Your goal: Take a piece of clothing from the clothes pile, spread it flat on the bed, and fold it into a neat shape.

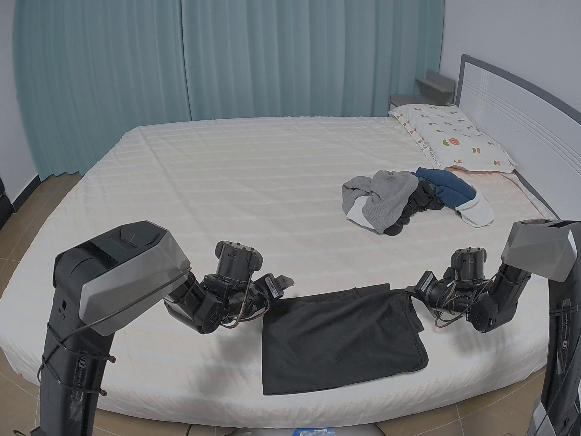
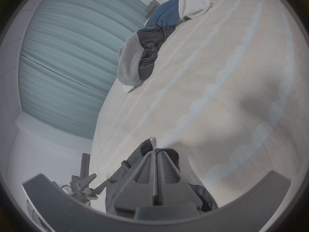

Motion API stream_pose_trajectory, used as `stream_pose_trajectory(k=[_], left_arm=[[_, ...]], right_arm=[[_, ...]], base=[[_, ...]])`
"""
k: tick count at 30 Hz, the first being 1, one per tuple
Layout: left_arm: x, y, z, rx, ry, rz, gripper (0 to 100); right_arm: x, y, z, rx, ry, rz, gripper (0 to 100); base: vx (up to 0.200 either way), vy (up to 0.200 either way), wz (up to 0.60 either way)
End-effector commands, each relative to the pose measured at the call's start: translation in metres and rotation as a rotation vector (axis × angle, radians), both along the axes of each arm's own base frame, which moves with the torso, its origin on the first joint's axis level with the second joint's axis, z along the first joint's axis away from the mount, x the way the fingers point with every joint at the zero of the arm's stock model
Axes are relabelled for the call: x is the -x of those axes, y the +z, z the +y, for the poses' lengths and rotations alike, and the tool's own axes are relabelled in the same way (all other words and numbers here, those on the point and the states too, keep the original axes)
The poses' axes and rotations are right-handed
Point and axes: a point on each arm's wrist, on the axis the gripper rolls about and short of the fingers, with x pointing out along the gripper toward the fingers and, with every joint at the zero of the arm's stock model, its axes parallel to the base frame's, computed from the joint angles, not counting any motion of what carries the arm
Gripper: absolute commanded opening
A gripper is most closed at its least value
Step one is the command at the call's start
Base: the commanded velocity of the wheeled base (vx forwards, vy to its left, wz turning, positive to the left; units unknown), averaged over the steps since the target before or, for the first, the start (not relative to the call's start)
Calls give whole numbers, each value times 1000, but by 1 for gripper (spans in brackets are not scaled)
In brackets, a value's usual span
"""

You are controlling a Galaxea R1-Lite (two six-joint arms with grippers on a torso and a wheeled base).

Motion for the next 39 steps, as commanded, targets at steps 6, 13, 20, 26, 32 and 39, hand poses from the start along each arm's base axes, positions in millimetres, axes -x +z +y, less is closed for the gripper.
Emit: stream_pose_trajectory(k=[6, 13, 20, 26, 32, 39], left_arm=[[6, -9, -9, -32, -24, 10, 100], [4, -16, -10, -64, -16, 3, 0], [1, -20, -9, -105, 45, -20, 0], [1, -18, -8, -129, 91, -33, 0], [0, -17, -7, -152, 134, -48, 0], [-3, -19, 1, -139, 173, -33, 0]], right_arm=[[0, 0, 0, 0, 0, 1, 0], [0, 0, 1, 2, 1, -1, 0], [-1, 3, 0, -2, -2, -16, 0], [-3, 6, 1, -8, -1, -72, 0], [-4, 6, 1, -9, -2, -79, 0], [-10, -4, 3, -6, 1, -111, 0]], base=[[0, 0, 0], [0, 0, 0], [0, 0, 0], [0, 0, 0], [0, 0, 0], [0, 0, 0]])
